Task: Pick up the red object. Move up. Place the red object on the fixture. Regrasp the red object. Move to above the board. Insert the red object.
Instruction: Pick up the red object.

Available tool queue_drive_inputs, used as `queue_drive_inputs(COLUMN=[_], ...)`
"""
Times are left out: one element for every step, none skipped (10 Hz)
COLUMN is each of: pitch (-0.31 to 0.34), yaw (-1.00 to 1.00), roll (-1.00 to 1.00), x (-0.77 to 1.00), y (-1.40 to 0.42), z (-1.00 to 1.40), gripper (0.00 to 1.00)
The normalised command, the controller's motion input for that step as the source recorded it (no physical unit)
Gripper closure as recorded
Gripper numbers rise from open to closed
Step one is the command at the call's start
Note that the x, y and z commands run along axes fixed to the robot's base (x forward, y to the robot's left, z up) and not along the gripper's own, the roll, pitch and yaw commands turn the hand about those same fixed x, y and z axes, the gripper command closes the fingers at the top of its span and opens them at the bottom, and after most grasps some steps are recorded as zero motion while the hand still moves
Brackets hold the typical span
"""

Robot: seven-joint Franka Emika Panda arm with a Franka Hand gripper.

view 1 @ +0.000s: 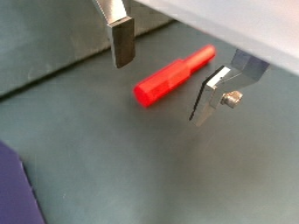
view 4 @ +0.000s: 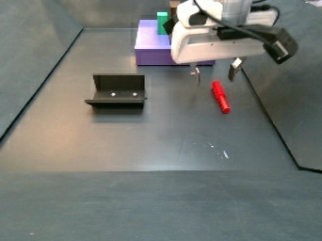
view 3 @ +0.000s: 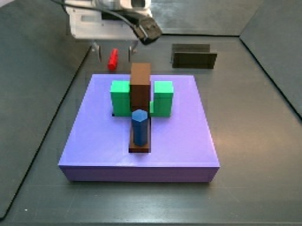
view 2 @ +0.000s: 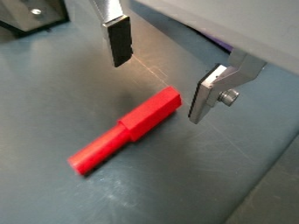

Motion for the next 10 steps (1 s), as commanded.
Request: queue_drive_inputs(pitch=[0.03, 0.034, 0.014, 0.003, 0.003, 0.0, 0.0, 0.0, 0.0, 0.0], yaw=[-0.09, -0.02, 0.0, 0.0, -0.05, -0.03, -0.04, -0.04, -0.05, -0.09], roll=[-0.06, 0.0, -0.01, 0.0, -0.02, -0.06, -0.04, -0.02, 0.0, 0.0], x=[0.01, 0.0, 0.0, 0.0, -0.02, 0.0, 0.0, -0.02, -0.05, -0.11], y=[-0.05, 0.0, 0.03, 0.05, 0.04, 0.01, 0.0, 0.02, 0.09, 0.17], z=[-0.42, -0.22, 0.0, 0.0, 0.0, 0.11, 0.13, 0.0, -0.01, -0.11], gripper=[0.0, 0.0, 0.0, 0.0, 0.0, 0.0, 0.0, 0.0, 0.0, 0.0])
